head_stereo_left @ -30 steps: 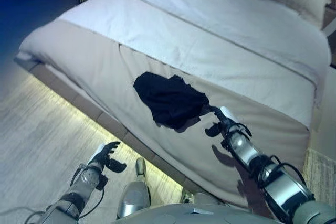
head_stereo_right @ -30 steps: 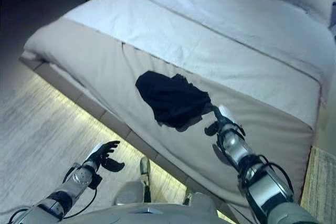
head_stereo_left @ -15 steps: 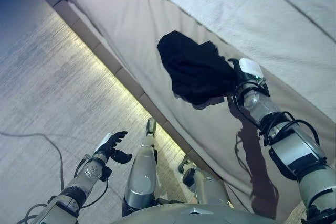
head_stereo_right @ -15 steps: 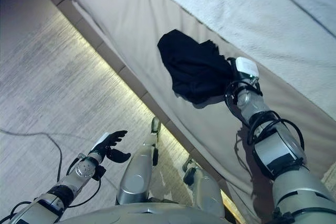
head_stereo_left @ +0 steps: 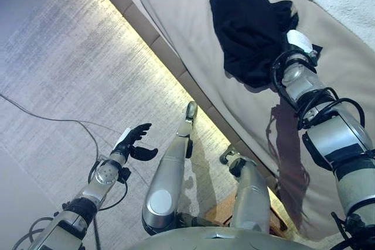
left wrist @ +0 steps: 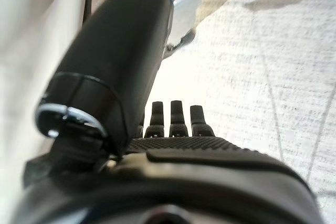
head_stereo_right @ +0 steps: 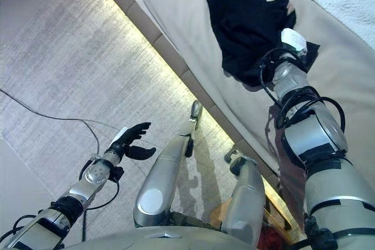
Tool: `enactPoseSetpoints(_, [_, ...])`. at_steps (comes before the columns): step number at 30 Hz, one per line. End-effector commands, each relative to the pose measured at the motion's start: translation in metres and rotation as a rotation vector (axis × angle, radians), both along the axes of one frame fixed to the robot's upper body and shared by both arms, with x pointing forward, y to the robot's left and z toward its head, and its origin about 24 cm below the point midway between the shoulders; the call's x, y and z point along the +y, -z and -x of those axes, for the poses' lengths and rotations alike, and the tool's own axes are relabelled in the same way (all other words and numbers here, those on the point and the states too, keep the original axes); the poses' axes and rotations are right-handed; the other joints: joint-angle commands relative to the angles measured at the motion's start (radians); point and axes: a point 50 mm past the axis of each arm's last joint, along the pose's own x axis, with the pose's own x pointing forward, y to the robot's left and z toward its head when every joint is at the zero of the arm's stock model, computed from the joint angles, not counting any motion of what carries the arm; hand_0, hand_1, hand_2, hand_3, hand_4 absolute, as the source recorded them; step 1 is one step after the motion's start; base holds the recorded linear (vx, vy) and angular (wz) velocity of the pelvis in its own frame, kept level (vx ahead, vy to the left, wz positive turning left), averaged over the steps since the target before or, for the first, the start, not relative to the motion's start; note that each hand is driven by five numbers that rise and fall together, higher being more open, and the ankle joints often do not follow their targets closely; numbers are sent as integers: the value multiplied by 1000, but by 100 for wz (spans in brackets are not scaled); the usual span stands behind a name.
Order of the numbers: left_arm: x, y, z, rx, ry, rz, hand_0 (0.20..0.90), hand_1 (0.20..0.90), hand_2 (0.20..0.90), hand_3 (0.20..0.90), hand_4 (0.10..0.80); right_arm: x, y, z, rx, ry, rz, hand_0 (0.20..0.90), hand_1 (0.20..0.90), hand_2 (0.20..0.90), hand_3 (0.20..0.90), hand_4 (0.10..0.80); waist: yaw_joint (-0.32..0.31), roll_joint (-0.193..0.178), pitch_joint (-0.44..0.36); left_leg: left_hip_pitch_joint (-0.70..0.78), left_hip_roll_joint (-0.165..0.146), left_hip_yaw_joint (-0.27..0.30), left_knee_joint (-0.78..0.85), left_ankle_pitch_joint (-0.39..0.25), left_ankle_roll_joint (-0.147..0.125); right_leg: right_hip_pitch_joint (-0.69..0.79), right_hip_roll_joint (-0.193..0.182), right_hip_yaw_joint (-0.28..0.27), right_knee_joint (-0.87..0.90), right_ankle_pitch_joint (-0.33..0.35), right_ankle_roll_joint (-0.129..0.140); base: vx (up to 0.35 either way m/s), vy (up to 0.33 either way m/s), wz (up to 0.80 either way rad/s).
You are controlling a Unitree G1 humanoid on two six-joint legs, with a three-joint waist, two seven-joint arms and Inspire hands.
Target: Pick up the clothes from the bed and place them into the basket
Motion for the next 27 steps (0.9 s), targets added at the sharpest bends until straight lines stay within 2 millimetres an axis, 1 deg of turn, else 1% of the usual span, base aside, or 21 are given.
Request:
enactPoseSetpoints(1, [7,8,22,26,-12,11,900,900,900,900,800,-12,29,10,128,-2,-127,300,300,300,200,100,38,49,-16,-22,45,-64,148,-66,116,-21,59,-44,-12,84,12,11,-21,15])
enactPoseSetpoints(3, [10,9,25,31,-25,9,900,900,900,900,800,-13,31,11,101,5,-190,300,300,300,200,100,35,48,-17,-2,53,-59,139,-65,110,3,64,-50,-25,82,12,24,-35,-40])
enactPoseSetpoints(5, [12,10,27,38,-26,0,900,900,900,900,800,-18,35,14,86,18,-227,300,300,300,200,100,32,44,-23,19,59,-53,128,-66,106,28,71,-54,-43,84,12,33,-30,26])
enactPoseSetpoints(8, [14,13,32,56,-34,-12,900,900,900,900,800,-33,42,23,43,66,-313,300,300,300,200,100,21,38,-41,73,75,-44,111,-70,93,90,90,-54,-85,85,10,53,-22,6])
enactPoseSetpoints(10, [15,14,33,60,-42,-12,900,900,900,900,800,-39,43,26,-5,98,-374,300,300,300,200,100,15,34,-49,98,83,-38,98,-69,87,120,98,-57,-112,89,8,43,-27,-3])
enactPoseSetpoints(13, [14,18,39,74,-47,-21,900,900,900,900,800,-48,43,31,-124,143,-527,300,300,300,200,100,1,28,-70,156,96,-27,52,-60,76,179,121,-50,-172,97,9,44,-16,0])
enactPoseSetpoints(15, [14,22,43,81,-57,-25,900,900,900,900,800,-51,43,33,-205,152,-647,300,300,300,200,100,-9,25,-82,191,106,-17,24,-56,70,211,133,-46,-200,96,8,-21,20,-12])
enactPoseSetpoints(16, [14,25,45,91,-62,-29,900,900,900,900,800,-52,43,34,-267,153,-719,300,300,300,200,100,-13,24,-91,205,110,-3,-3,-23,75,226,139,-57,-229,124,-2,-50,43,-14])
enactPoseSetpoints(18, [14,31,53,112,-72,-39,900,900,900,900,800,-54,45,37,-349,139,-817,300,300,300,200,100,-26,16,-109,250,117,11,-36,-21,69,267,148,-53,-264,124,2,0,39,-15])
enactPoseSetpoints(20, [12,41,63,144,-88,-38,900,900,900,900,800,-56,47,42,-459,117,-955,300,300,300,200,100,-45,11,-135,309,125,34,-75,-21,65,316,156,-44,-302,124,6,39,62,-12])
enactPoseSetpoints(21, [11,43,64,148,-88,-38,900,900,900,900,800,-56,47,43,-488,105,-983,300,300,300,200,100,-48,10,-138,320,126,38,-82,-20,64,325,157,-42,-309,124,7,22,80,-8])
enactPoseSetpoints(23, [7,51,73,176,-103,-33,900,900,900,900,800,-52,50,45,-572,55,-1124,300,300,300,200,100,-68,9,-160,369,131,55,-117,-19,62,366,162,-35,-338,123,12,27,95,-6])
enactPoseSetpoints(24, [3,57,79,193,-113,-29,900,900,900,900,800,-45,52,47,-608,8,-1196,300,300,300,200,100,-82,8,-174,398,132,65,-136,-19,61,390,164,-31,-354,122,14,39,109,-15])
enactPoseSetpoints(25, [0,62,84,211,-119,-27,900,900,900,900,800,-38,55,49,-650,-49,-1307,300,300,300,200,100,-95,6,-187,429,133,76,-156,-17,61,417,167,-25,-368,121,17,37,91,-17])
enactPoseSetpoints(26, [-1,64,86,217,-124,-24,900,900,900,900,800,-34,57,49,-662,-64,-1336,300,300,300,200,100,-101,6,-192,439,134,80,-162,-17,61,426,168,-24,-374,120,18,62,96,-24])
enactPoseSetpoints(27, [-5,70,93,243,-137,-18,900,900,900,900,800,-16,63,54,-691,-142,-1425,300,300,300,200,100,-124,-1,-215,480,135,95,-189,-17,60,461,174,-12,-401,122,18,59,74,-14])
